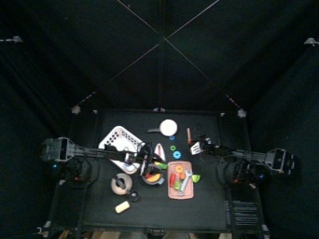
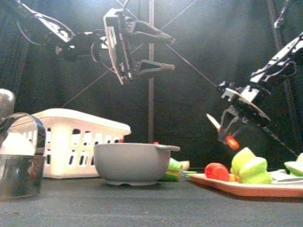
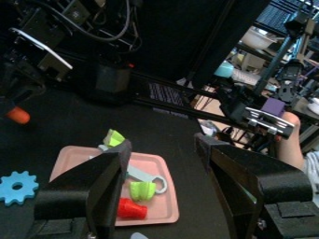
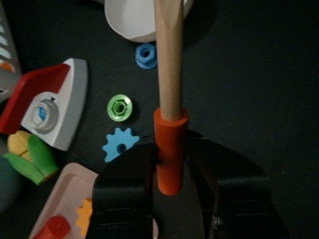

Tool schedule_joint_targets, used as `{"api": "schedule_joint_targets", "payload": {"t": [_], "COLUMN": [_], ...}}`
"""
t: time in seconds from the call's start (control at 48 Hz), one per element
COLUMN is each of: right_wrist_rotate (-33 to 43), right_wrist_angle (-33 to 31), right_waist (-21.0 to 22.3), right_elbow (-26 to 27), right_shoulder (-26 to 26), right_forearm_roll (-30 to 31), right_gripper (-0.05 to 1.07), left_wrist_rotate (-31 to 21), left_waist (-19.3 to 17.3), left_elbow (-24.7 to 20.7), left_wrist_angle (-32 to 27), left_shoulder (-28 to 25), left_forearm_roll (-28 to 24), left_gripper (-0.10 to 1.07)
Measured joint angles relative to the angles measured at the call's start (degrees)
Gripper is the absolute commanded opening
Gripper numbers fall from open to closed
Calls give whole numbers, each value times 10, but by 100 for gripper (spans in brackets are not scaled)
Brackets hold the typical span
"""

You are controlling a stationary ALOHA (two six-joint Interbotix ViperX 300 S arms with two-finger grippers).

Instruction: Place screwdriver on table

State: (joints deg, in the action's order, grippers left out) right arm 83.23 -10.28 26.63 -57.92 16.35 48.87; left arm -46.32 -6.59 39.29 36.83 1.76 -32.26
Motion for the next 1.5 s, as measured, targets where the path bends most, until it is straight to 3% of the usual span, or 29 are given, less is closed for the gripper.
{"api": "schedule_joint_targets", "payload": {"t": [0.208, 0.438, 1.042, 1.5], "right_wrist_rotate": [-1, -1, -1, -1], "right_wrist_angle": [1, 0, -22, -30], "right_waist": [3, 7, 11, 11], "right_elbow": [27, 40, 42, 45], "right_shoulder": [-62, -91, -100, -102], "right_forearm_roll": [11, 12, 13, 25], "right_gripper": [51, 53, 88, 89], "left_wrist_rotate": [0, 0, 0, -1], "left_waist": [1, 0, 0, -2], "left_elbow": [0, 0, 0, 0], "left_wrist_angle": [0, 0, 0, 0], "left_shoulder": [-2, -2, -2, -2], "left_forearm_roll": [0, 0, 20, 21], "left_gripper": [92, 92, 92, 92]}}
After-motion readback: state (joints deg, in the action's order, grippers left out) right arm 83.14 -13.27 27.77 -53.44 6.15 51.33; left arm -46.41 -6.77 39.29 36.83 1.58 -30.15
